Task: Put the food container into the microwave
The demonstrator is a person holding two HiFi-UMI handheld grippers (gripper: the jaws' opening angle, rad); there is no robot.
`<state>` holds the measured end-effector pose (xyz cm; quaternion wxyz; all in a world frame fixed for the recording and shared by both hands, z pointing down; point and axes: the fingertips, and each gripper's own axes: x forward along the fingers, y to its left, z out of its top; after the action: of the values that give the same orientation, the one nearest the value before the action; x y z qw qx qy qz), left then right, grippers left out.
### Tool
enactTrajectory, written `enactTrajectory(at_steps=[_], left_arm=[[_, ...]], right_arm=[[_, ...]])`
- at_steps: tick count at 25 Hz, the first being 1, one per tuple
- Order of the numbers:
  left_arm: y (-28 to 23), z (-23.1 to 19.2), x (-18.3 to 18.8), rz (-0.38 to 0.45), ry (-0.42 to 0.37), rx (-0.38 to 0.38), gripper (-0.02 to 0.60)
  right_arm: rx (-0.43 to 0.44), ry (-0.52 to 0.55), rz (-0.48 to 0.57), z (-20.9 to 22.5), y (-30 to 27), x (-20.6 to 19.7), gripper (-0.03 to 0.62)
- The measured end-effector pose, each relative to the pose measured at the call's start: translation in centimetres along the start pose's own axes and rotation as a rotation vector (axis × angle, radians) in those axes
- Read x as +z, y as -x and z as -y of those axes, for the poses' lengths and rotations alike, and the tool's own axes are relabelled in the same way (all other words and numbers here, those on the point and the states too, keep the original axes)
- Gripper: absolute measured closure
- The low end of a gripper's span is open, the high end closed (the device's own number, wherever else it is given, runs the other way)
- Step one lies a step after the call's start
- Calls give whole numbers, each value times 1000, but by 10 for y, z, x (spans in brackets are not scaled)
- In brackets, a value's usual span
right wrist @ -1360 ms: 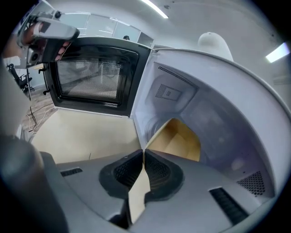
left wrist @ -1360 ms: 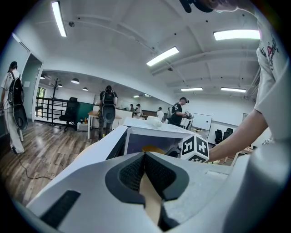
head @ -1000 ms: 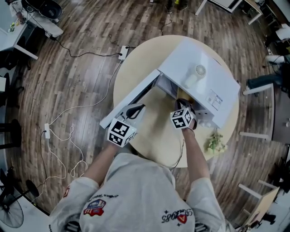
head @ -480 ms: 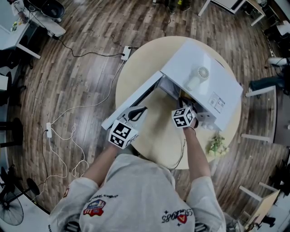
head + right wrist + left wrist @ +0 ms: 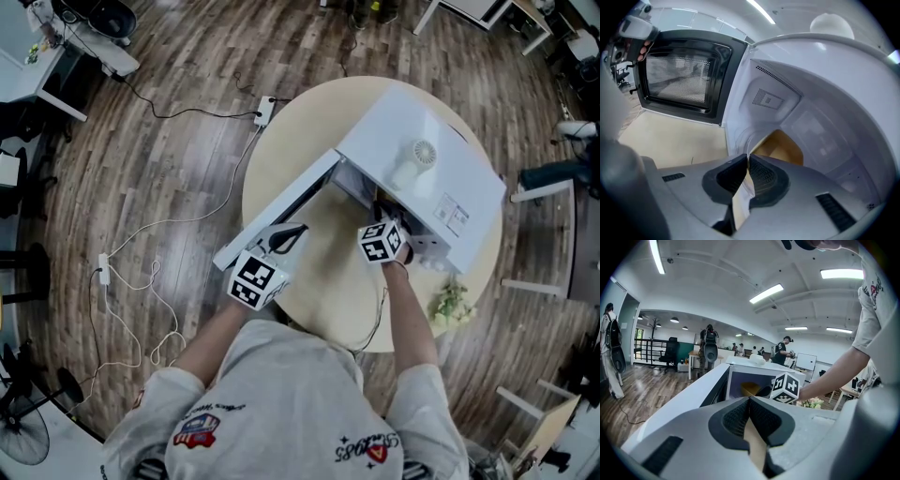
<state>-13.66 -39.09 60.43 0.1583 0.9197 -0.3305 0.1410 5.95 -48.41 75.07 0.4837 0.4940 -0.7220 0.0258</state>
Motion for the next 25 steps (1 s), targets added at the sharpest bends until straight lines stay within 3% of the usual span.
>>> enactTrajectory(at_steps=[14,25], left_arm=[[4,2,-1,-5,0,-4,577],[2,3,0,-12,1,-22,577]], right_arm=[[-9,-5,0,-2,-2,2,539],[-53,-25,61,-1,13,11,530]])
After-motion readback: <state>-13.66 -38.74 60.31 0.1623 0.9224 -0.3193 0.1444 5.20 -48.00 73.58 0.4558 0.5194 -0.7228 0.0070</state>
